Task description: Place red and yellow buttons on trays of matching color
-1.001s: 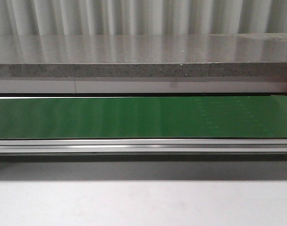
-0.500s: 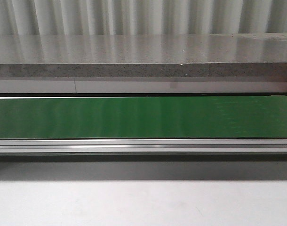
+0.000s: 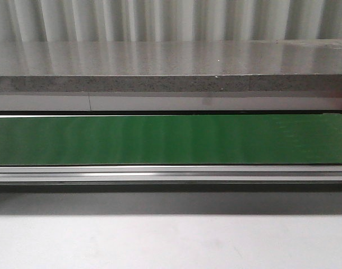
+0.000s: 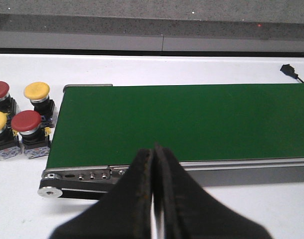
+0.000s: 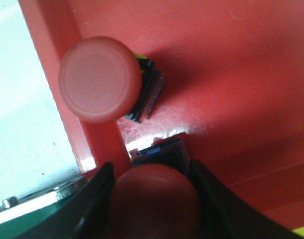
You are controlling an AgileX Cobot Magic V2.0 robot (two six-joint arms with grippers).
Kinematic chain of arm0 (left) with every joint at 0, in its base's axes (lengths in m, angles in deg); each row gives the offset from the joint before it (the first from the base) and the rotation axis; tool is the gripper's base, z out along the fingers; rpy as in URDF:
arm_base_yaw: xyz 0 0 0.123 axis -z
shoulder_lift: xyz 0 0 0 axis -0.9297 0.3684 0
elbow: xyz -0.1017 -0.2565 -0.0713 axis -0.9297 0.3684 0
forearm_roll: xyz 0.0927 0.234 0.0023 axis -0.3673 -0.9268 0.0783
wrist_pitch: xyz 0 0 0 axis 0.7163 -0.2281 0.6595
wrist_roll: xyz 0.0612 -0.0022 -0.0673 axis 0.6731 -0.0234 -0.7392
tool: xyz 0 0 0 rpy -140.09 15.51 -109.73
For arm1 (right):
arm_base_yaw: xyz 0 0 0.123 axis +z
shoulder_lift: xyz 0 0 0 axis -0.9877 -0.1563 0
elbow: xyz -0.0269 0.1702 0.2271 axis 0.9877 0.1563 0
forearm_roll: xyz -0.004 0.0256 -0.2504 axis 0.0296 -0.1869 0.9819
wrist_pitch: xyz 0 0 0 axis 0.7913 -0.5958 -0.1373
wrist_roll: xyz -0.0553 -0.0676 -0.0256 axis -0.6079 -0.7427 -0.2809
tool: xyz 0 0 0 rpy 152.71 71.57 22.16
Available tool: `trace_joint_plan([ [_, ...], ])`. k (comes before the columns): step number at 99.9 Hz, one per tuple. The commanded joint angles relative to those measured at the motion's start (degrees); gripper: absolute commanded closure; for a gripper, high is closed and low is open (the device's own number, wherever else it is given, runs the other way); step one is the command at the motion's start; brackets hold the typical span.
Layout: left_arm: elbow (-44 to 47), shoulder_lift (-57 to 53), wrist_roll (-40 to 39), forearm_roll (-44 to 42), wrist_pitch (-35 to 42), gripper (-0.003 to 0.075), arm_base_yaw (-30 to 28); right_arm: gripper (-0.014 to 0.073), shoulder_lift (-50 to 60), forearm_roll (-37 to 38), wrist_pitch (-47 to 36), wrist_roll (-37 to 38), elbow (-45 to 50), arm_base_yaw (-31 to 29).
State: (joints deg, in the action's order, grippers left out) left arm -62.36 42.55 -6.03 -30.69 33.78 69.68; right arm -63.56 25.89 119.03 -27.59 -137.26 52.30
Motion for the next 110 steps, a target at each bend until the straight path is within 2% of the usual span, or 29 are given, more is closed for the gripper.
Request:
trace_joint_plan([
  [1,-1.5,0.4,-0.1,1.0,4.3,0.074,0.4,0.0431,2.9,-1.7,-2.1,0.0,-1.5,-0.4],
  [3,-1.5,0.4,-0.1,1.0,4.3,0.074,0.4,0.0401,2.9,-1.7,-2.1,0.0,-1.5,-0.4],
  [13,-1.5,0.4,-0.1,1.0,4.3,0.074,0.4,0.0148,2.9,-1.7,-1.7,0.0,-1.5,-0.4],
  [20,-1.5,0.4,-0.1,1.0,4.3,0.074,0.4,0.0046,2.9,-1.7,-1.2,0.0,-1.5,-0.4],
  [25,-1.5,0.4,-0.1,1.0,4.3,0.074,0.4,0.0022,3.2,-1.7,-0.6,-0.1,-1.5,-0.4],
  [47,-1.5,0.4,-0.1,1.0,4.3,0.074,0.4,0.0024,7.9,0.2,2.2,-1.7,-1.5,-0.3],
  [54,-1.5,0.4,-0.1,1.0,4.3,0.074,0.4,0.0064,10.3,0.9,2.4,-1.7,-1.5,0.2],
  [61,-1.5,0.4,-0.1,1.0,4.3,0.074,0.4,0.0169,12.7,1.4,3.4,-1.7,-1.5,1.0],
  [64,-1.5,0.4,-0.1,1.0,4.3,0.074,0.4,0.0241,13.7,1.4,4.1,-1.7,-1.5,1.3],
  [65,-1.5,0.4,-0.1,1.0,4.3,0.074,0.4,0.0241,14.2,1.5,4.3,-1.7,-1.5,1.5],
  [66,-1.5,0.4,-0.1,1.0,4.3,0.074,0.4,0.029,14.4,1.5,4.5,-1.7,-1.5,1.7],
  [71,-1.5,0.4,-0.1,1.0,4.3,0.074,0.4,0.0412,16.2,1.8,5.0,-1.7,-1.2,2.6],
  [72,-1.5,0.4,-0.1,1.0,4.3,0.074,0.4,0.0412,16.7,1.8,5.0,-1.7,-1.0,2.7],
  [73,-1.5,0.4,-0.1,1.0,4.3,0.074,0.4,0.0463,16.9,1.8,5.0,-1.7,-0.9,3.0],
  [83,-1.5,0.4,-0.1,1.0,4.3,0.074,0.4,0.0666,20.6,2.8,4.5,-1.7,0.8,5.6],
  [110,-1.5,0.4,-0.1,1.0,4.3,0.074,0.4,0.0657,31.1,8.0,1.1,-1.7,6.2,14.2],
])
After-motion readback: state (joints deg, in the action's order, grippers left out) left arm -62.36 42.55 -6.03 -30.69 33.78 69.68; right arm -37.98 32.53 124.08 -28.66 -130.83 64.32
